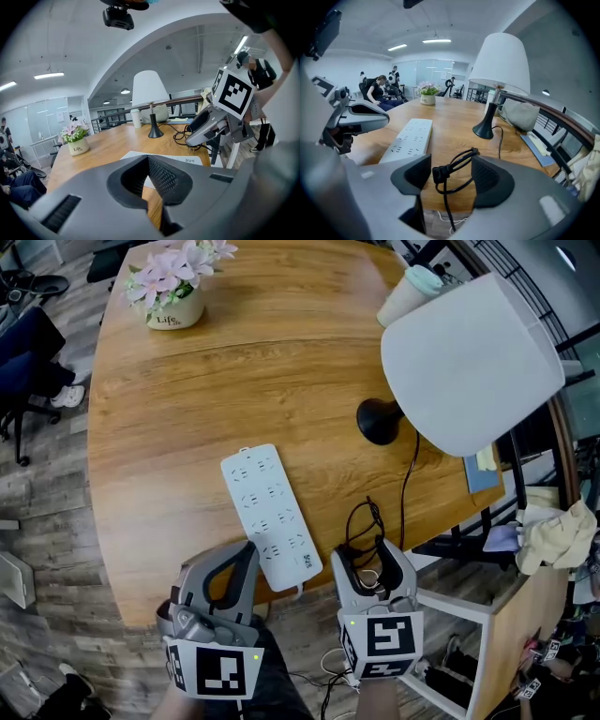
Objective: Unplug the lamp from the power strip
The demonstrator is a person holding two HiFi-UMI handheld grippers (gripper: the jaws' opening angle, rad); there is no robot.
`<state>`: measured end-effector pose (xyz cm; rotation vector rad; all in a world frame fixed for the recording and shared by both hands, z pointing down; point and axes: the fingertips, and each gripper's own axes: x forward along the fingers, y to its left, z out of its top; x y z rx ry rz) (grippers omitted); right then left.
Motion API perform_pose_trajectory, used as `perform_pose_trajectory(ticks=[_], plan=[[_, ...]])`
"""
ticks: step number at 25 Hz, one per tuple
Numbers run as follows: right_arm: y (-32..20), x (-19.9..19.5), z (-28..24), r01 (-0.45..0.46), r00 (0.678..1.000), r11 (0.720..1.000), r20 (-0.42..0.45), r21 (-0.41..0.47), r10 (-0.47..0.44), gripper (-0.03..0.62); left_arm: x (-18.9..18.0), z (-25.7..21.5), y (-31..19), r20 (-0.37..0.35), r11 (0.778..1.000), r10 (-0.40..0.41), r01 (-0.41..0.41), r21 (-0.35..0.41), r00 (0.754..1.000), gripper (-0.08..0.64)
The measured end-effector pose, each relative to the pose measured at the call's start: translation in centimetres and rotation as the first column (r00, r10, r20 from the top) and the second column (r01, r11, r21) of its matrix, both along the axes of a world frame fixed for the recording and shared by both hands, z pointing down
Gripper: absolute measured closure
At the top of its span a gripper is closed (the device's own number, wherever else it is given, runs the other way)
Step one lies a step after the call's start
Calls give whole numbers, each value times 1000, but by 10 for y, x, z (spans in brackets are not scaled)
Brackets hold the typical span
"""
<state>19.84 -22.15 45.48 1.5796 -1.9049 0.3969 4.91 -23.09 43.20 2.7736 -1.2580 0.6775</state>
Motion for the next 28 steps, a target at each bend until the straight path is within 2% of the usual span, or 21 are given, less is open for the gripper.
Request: perform_pose_trajectory(ticks=[3, 5, 9, 12, 16, 19, 23, 26, 27, 28], plan=[[-18, -8, -18, 50, 997, 998, -59, 49, -47, 330, -1, -5, 0, -4, 1000, 2, -2, 6, 1000, 565], [-25, -15, -16, 84, 996, 996, -30, 33, -83, 330, -1, -5, -1, -12, 1000, -2, 2, 6, 1000, 565], [-8, -18, 2, 120, 992, 987, 53, -108, -115, 328, -1, -5, 0, -13, 1000, -1, 2, 1, 1000, 565], [10, -16, 5, 154, 986, 967, 91, -205, -138, 328, -4, -7, 0, -21, 1000, -10, 10, 2, 1000, 565], [17, -6, 2, 202, 977, 934, -8, -295, -214, 328, -6, -9, 1, -24, 1000, -14, 15, 5, 1000, 565], [-5, -8, -17, 227, 967, 941, -55, -250, -248, 328, -7, -13, 1, -33, 1000, -19, 20, 13, 999, 565], [-28, -21, -39, 243, 966, 960, -57, -136, -252, 328, -9, -16, 1, -39, 1000, -21, 22, 22, 999, 565], [-30, -34, -49, 260, 964, 965, -41, -44, -262, 334, -12, -17, 2, -52, 1000, -19, 20, 17, 998, 565], [-30, -38, -52, 264, 964, 964, -33, -13, -264, 343, -12, -18, 1, -59, 1000, -19, 20, 16, 998, 565], [-28, -40, -54, 263, 964, 965, -27, 20, -263, 384, -13, -20, 0, -67, 1000, -18, 19, 17, 998, 565]])
